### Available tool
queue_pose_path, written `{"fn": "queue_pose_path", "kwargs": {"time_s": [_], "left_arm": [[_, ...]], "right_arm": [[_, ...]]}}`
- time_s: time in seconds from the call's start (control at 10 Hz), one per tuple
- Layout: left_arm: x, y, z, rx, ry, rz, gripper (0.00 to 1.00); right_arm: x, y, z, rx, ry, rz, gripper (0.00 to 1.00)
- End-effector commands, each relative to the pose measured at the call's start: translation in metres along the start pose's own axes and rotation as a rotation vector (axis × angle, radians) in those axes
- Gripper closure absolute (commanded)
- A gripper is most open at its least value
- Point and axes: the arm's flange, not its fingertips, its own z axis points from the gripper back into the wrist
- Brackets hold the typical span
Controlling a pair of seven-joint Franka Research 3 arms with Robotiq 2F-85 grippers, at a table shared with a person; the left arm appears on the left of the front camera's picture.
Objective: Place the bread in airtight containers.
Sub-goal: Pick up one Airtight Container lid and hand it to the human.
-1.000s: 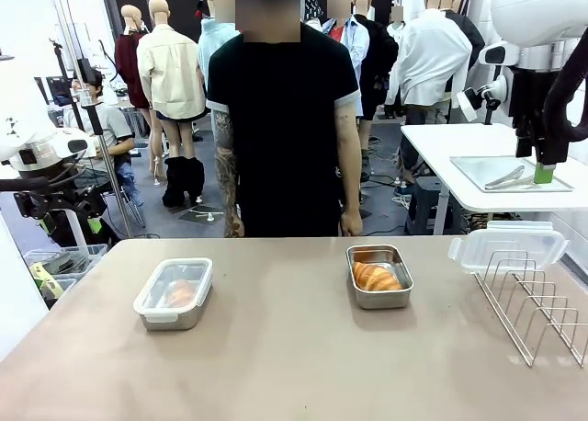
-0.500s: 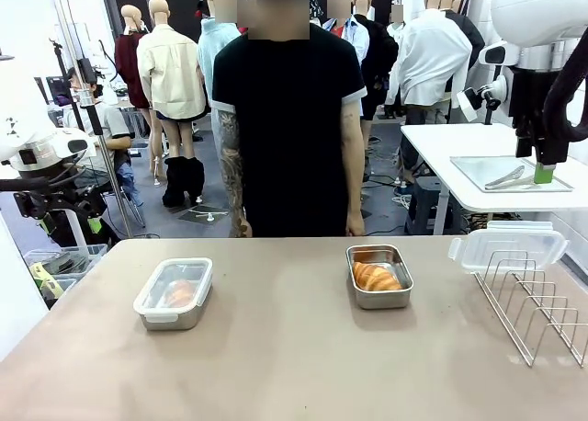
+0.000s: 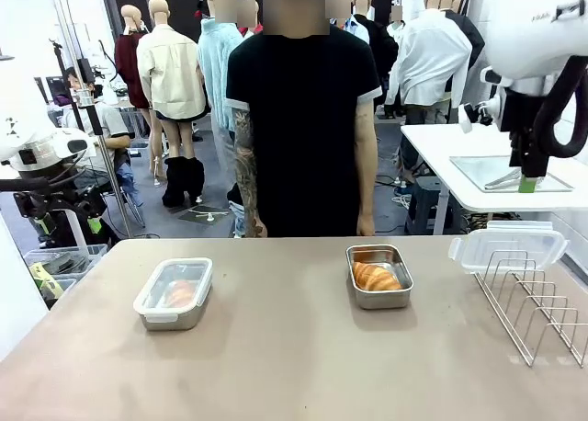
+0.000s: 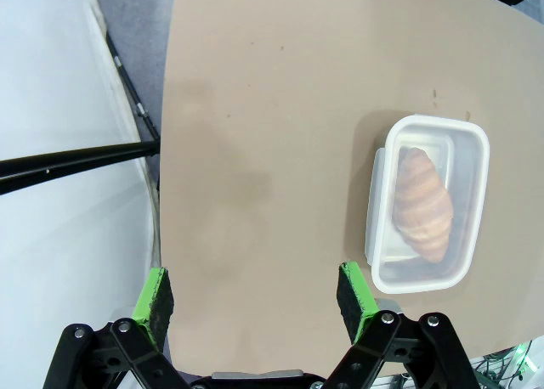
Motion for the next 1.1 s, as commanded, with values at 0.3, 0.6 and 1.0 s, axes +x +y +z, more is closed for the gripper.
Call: {"fn": "queue_pose_path", "kwargs": {"time_s": [0.3,0.6,1.0], "left_arm": [[-0.001,0.0,0.001,-0.001,-0.002,-0.005,0.0],[-0.001,0.0,0.001,-0.001,-0.002,-0.005,0.0],[-0.001,0.0,0.001,-0.001,-0.002,-0.005,0.0]], "right_arm": [[0.019,-0.053,-0.08,0.117,-0.003,0.033,0.0],[0.021,-0.06,-0.106,0.142,-0.007,0.035,0.0],[0.021,-0.071,-0.132,0.168,0.02,0.04,0.0]]}}
